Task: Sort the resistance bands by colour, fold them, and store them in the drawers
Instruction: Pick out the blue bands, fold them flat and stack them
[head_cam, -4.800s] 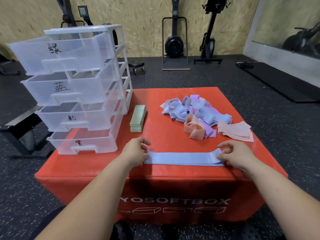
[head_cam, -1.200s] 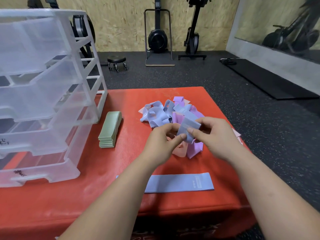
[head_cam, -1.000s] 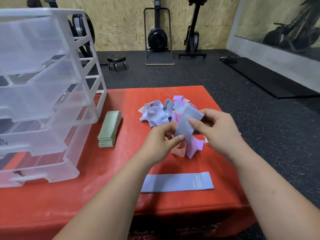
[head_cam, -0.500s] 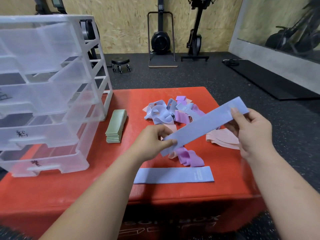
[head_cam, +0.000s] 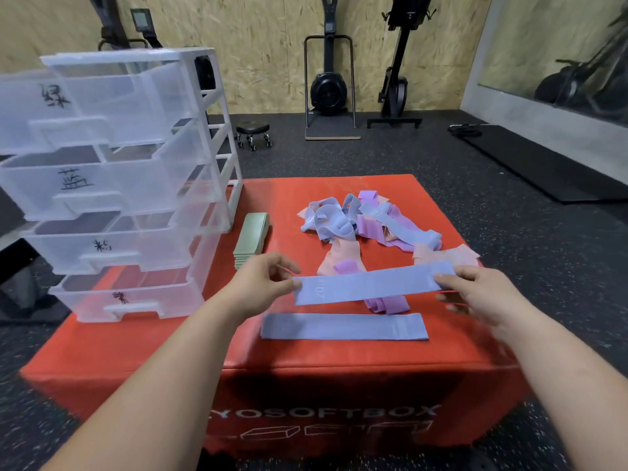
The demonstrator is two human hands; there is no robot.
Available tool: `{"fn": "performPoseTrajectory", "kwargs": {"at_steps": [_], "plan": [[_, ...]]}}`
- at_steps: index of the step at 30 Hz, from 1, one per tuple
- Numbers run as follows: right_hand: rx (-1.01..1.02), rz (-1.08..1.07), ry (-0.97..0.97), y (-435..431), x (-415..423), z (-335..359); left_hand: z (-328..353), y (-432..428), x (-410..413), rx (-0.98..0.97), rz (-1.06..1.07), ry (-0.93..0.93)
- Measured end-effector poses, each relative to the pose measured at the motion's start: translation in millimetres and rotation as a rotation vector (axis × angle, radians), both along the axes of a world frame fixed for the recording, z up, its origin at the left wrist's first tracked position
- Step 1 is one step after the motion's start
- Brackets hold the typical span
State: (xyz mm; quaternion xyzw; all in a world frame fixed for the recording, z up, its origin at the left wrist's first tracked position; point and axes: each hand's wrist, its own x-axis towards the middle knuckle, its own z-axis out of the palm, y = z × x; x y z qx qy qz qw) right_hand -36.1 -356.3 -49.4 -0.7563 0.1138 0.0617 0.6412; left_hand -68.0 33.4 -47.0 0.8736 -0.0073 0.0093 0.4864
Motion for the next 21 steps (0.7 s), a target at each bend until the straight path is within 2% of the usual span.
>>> {"fn": "performPoseTrajectory", "kwargs": {"at_steps": [4,7,9,13,21], "plan": [[-0.099,0.085,0.040,6.0,-11.5,-4.3,-5.3,9.0,-16.6,-0.105,0.062,0.053],[-0.181,0.129,0.012,10.6,-18.2,-4.9,-7.5,13.2,-25.8,-0.076,0.112,0.046],[-0.287,0.159,-0.032,13.5,-21.4,-5.6,-9.9,14.8,-28.9,-0.002,0.146,0.035],[-0.483,0.208,-0.143,21.1,-23.8,-15.5,-17.8,13.7,-35.1,0.271,0.176,-0.010],[-0.887,0.330,-0.224,31.9,-27.1,-29.9,-35.5,15.2,-40.3,0.530,0.062,-0.066]]}}
